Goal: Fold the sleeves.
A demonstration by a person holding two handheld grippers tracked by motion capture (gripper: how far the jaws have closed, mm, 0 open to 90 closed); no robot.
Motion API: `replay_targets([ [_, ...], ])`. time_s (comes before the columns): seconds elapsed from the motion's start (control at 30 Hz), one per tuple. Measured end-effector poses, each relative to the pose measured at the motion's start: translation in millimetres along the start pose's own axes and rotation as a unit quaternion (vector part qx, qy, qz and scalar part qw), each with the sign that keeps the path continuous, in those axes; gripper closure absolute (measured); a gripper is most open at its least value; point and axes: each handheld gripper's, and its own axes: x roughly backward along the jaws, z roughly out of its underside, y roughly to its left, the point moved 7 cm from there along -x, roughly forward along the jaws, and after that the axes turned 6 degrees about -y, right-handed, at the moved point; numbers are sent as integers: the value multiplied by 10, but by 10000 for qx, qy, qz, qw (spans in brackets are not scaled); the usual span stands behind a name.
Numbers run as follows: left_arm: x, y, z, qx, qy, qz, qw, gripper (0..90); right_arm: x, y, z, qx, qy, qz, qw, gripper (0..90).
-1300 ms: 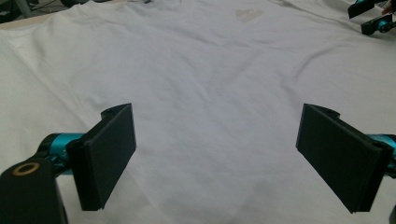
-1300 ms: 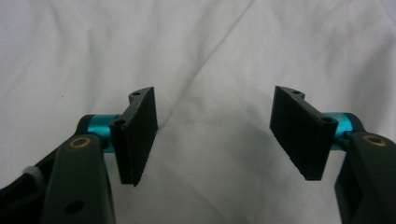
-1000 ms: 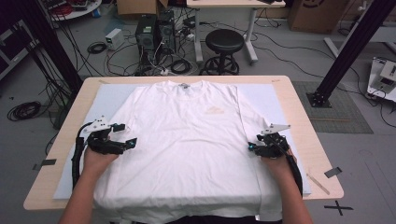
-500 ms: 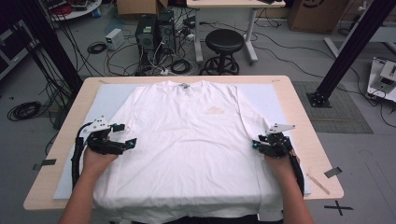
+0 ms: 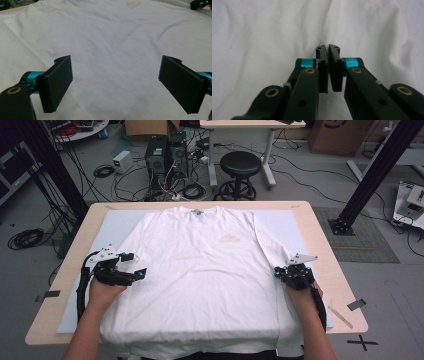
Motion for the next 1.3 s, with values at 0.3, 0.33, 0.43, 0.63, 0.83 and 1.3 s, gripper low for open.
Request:
replay_targets([
  [0.3,13,1,-8,4,-27,-10,10000,121,53,35,-91,22,-235,-74,9997,900],
  [0.33,19,5,-13,7,-49,-25,10000,121,57,36,-104,52,-275,-62,9996,900],
  [0.43,19,5,-16,26,-70,-14,10000,121,69,52,-127,70,-324,-61,9994,900],
  [0.63,27,42,-9,61,-76,-58,9999,121,126,83,-265,106,-561,-62,9983,900],
  [0.83,80,40,-43,30,-154,-120,9998,121,161,202,-484,298,-742,-109,9967,900],
  [1.3,78,45,-37,51,-145,-142,9998,121,-1,481,-958,551,-745,-390,9949,899],
])
